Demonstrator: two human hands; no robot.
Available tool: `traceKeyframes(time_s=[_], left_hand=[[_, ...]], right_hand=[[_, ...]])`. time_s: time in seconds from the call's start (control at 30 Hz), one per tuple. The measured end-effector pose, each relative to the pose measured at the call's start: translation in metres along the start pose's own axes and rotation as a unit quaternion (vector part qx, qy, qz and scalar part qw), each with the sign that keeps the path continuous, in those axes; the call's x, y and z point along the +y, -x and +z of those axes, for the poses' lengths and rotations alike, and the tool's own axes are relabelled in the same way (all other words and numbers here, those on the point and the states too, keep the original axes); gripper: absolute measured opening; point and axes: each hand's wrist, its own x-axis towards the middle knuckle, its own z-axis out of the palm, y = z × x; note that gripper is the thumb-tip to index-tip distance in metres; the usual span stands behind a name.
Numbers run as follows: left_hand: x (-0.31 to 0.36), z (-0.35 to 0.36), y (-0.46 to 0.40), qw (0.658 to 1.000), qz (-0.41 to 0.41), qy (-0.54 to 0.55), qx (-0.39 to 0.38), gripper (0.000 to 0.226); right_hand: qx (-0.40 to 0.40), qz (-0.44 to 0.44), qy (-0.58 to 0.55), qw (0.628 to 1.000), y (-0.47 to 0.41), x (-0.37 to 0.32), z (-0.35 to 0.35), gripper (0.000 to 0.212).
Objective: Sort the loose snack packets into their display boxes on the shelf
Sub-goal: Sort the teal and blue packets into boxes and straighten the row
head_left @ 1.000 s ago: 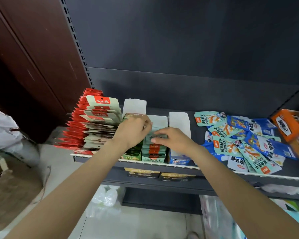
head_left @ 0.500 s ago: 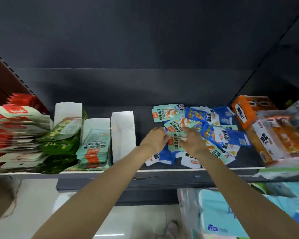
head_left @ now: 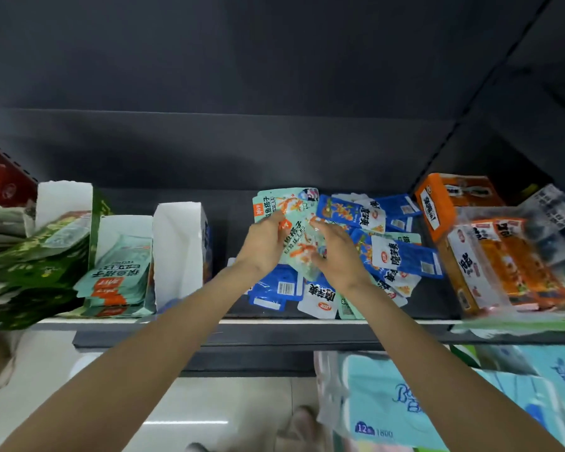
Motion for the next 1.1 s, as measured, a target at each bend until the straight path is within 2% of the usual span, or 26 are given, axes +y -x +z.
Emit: traceKeyframes(time_s=[0.07, 0.2, 0.33, 0.43, 0.6, 0.77, 0.9, 1.03, 1.1], left_hand=[[0.004, -0.024, 0.008, 0.997, 0.056, -0.008, 0.046, 0.008], [-0.001, -0.077, 0.029, 0.975, 0.143, -0.062, 0.160, 0.016], [-0.031, -0.138, 0.059, 0.938, 0.221, -0.070, 0.257, 0.021], [-0.063, -0.175, 0.078, 0.925, 0.230, -0.084, 0.289, 0.023], [-0.122, -0.225, 0.111, 0.943, 0.213, -0.103, 0.233, 0.017], [-0.160, -0.237, 0.121, 0.957, 0.194, -0.168, 0.135, 0.022], [-0.179, -0.227, 0.112, 0.915, 0.242, -0.317, 0.060, 0.024], [-0.179, -0.210, 0.109, 0.841, 0.240, -0.484, -0.020, 0.023], [-0.173, -0.202, 0.109, 0.830, 0.229, -0.504, -0.059, 0.020]], right_hand=[[0.032, -0.026, -0.020, 0.999, -0.005, -0.021, -0.003, 0.055], [0.100, -0.066, -0.065, 0.991, -0.015, -0.073, -0.004, 0.021], [0.114, -0.154, -0.102, 0.976, -0.008, -0.135, 0.008, 0.023], [0.096, -0.180, -0.127, 0.971, -0.003, -0.178, 0.032, 0.028], [0.074, -0.193, -0.150, 0.967, 0.007, -0.235, 0.080, 0.016], [0.038, -0.151, -0.084, 0.984, 0.008, -0.238, 0.117, 0.028], [0.004, -0.128, -0.054, 0.990, 0.012, -0.234, 0.127, 0.016], [-0.074, -0.106, -0.007, 0.992, 0.014, -0.232, 0.128, 0.037], [-0.099, -0.094, -0.020, 0.990, 0.012, -0.228, 0.127, 0.038]])
